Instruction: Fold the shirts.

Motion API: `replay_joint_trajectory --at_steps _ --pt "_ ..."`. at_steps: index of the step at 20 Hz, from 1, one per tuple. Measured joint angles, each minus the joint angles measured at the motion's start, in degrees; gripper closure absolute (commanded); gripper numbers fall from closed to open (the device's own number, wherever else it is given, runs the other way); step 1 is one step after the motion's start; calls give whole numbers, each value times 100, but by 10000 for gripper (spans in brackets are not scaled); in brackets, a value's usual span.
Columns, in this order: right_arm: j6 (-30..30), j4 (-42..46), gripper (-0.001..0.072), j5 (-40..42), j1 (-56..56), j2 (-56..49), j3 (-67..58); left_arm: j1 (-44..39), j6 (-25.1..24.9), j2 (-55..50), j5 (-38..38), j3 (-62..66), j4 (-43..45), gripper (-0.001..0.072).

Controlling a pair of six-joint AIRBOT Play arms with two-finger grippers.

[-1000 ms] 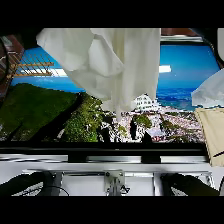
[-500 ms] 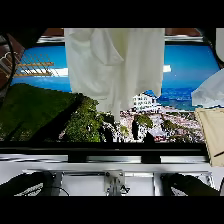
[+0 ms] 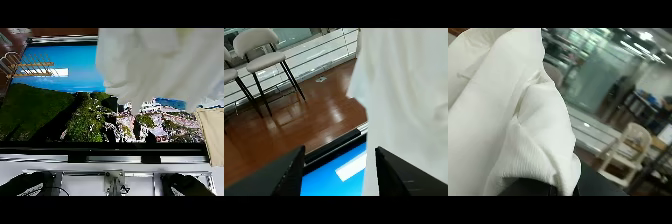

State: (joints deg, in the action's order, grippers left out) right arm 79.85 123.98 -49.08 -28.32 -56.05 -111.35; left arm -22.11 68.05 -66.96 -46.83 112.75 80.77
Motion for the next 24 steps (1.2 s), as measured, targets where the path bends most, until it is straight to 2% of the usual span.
replay_joint_trajectory --at_steps 6,14,19,24 --pt "686 2199 611 -1569 7 905 -4 -2 103 -319 -17 -345 2 167" --pt "745 4135 611 -2750 7 1292 -2 2 122 -992 0 -424 4 167" --pt "857 4572 611 -3333 682 1349 -2 35 127 -1231 245 -428 7 167" --pt "1187 4710 610 -3464 1746 1434 -2 39 127 -1290 649 -426 4 167"
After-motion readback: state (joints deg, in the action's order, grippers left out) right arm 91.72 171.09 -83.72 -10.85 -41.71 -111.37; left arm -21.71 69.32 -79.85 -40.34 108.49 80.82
